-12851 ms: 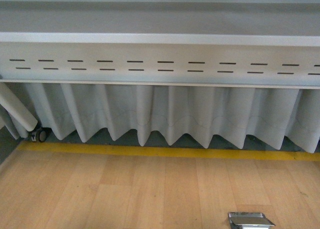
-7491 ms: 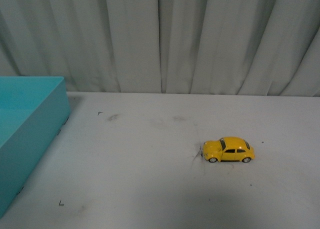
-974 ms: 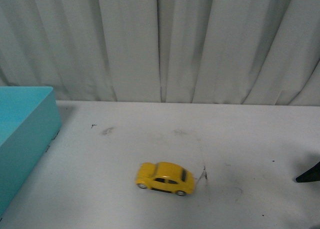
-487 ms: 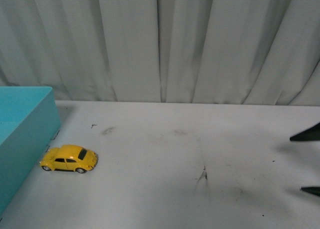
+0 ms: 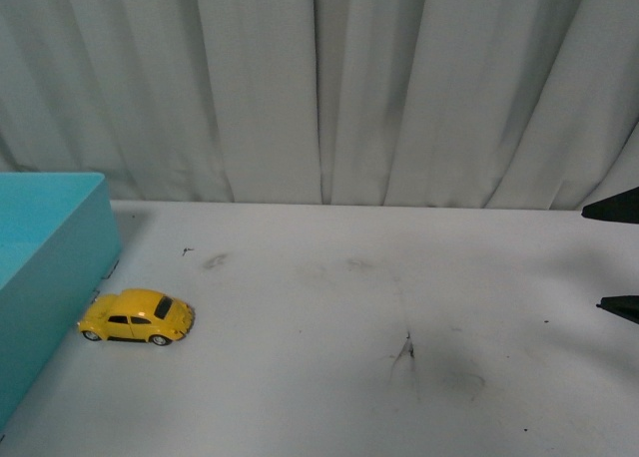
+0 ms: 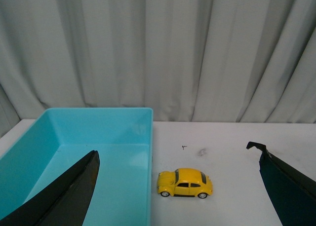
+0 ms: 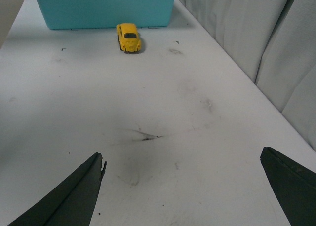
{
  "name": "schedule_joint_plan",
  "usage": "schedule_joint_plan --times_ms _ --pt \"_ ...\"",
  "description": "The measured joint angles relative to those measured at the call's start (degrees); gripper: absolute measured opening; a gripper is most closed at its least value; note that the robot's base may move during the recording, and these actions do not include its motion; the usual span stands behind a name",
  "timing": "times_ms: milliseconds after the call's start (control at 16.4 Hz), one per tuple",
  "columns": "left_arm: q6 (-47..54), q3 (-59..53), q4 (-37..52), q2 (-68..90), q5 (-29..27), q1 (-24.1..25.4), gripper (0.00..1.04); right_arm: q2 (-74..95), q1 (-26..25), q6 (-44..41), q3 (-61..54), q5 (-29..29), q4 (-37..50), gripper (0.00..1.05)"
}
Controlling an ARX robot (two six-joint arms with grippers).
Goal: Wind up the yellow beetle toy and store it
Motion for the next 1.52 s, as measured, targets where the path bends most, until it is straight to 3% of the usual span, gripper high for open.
schedule_joint_plan --times_ms 61,122,183,244,305,365,487,548,731,974,1096,1523 --pt "0.0 0.0 0.0 0.0 0.0 0.0 0.98 0.0 0.0 0.8 0.1 -0.5 2.1 0.98" --pt "0.0 0.0 0.0 0.0 0.0 0.0 0.98 -0.7 1.2 7.6 -4.3 6.4 20.0 0.93" --pt "0.0 0.0 0.0 0.0 0.0 0.0 0.98 -3.2 3.8 21.7 -16.0 28.3 45.0 0.80" --pt "0.0 0.0 0.0 0.0 0.0 0.0 0.98 -4.1 5.1 30.3 -21.5 35.4 53.4 0.75" --pt "0.0 0.0 0.0 0.0 0.0 0.0 0.98 -4.4 5.5 32.7 -23.2 37.8 56.1 0.73" --pt "0.0 0.0 0.0 0.0 0.2 0.0 0.98 -5.1 6.6 38.7 -28.0 43.8 64.0 0.67" --pt "0.0 0.0 0.0 0.0 0.0 0.0 0.98 -12.0 7.5 64.5 -38.8 61.5 88.1 0.46" --pt "0.0 0.0 0.0 0.0 0.0 0.0 0.98 -17.1 7.5 73.0 -41.0 65.6 95.6 0.35" --pt "0.0 0.0 0.0 0.0 0.0 0.0 0.98 -24.9 9.6 82.4 -50.4 67.7 96.2 0.01" --pt "0.0 0.0 0.0 0.0 0.0 0.0 0.98 -38.8 12.0 84.3 -56.8 71.4 92.8 0.02" --pt "0.0 0.0 0.0 0.0 0.0 0.0 0.98 -46.9 15.0 84.4 -58.9 72.6 83.9 0.02" --pt "0.0 0.0 0.0 0.0 0.0 0.0 0.98 -71.3 15.0 84.4 -62.9 73.0 67.1 0.02"
